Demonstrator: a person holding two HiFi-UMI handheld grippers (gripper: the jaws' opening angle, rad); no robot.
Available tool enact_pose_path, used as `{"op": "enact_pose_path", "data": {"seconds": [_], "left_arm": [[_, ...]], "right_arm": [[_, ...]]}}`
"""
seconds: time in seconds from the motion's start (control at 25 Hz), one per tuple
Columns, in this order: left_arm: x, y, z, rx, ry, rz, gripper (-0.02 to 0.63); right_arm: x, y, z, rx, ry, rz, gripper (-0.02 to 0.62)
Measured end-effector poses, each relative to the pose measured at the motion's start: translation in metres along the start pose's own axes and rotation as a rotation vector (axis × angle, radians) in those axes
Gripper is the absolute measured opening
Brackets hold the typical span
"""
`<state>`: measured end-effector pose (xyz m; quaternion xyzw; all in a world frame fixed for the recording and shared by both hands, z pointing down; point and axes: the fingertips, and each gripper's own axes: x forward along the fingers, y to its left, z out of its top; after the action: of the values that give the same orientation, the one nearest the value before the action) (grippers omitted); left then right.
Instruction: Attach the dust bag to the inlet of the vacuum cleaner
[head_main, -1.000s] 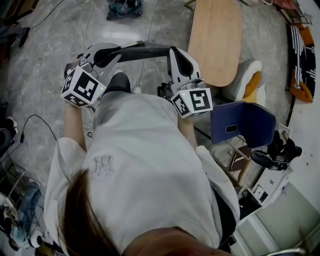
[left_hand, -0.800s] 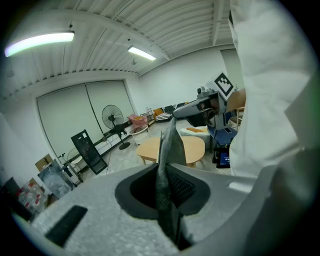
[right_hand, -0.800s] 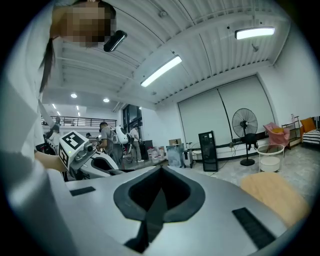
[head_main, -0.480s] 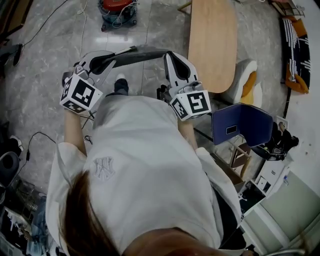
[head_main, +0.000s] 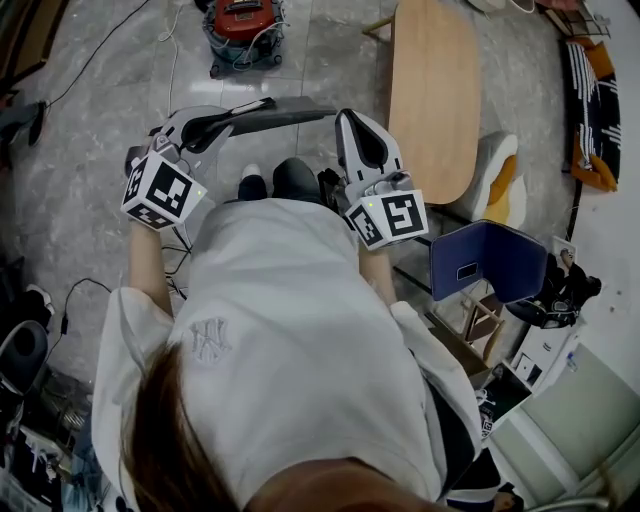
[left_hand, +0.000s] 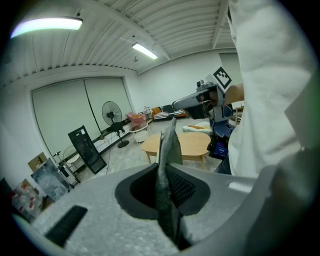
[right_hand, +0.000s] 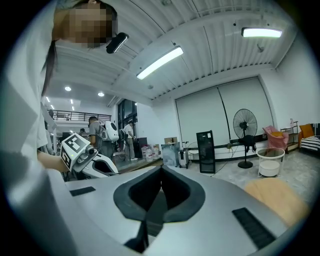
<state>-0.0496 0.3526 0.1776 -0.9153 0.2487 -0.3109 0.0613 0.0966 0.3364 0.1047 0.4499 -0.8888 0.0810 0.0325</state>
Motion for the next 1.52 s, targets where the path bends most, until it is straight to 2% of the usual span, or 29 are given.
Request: {"op": "enact_pose_path", "data": {"seconds": [0.28, 0.64, 1.0, 1.24, 1.52], "left_arm": [[0.016, 0.045, -0.012, -0.082, 0.017, 0.054, 0.038], [0.079, 0.087, -0.009, -0.170, 0.071, 0.098, 0.038], [0.127, 0.130, 0.002, -0.205, 0.072, 0.141, 0.038], [0.146, 0.143, 0.007, -0.198, 0.073, 0.116, 0.039], [0.158, 0.164, -0.003, -0.191, 0.075, 0.033, 0.038]], "right_arm": [[0.039, -0.029, -0.003, 0.039, 0.023, 0.024, 0.002], [0.106, -0.110, 0.011, 0.029, 0.034, 0.085, 0.002], [0.144, -0.173, 0.012, 0.047, 0.045, 0.101, 0.002], [0.156, -0.187, 0.004, 0.070, 0.072, 0.085, 0.002], [0.192, -0.189, 0.001, 0.102, 0.103, 0.069, 0.002]]}}
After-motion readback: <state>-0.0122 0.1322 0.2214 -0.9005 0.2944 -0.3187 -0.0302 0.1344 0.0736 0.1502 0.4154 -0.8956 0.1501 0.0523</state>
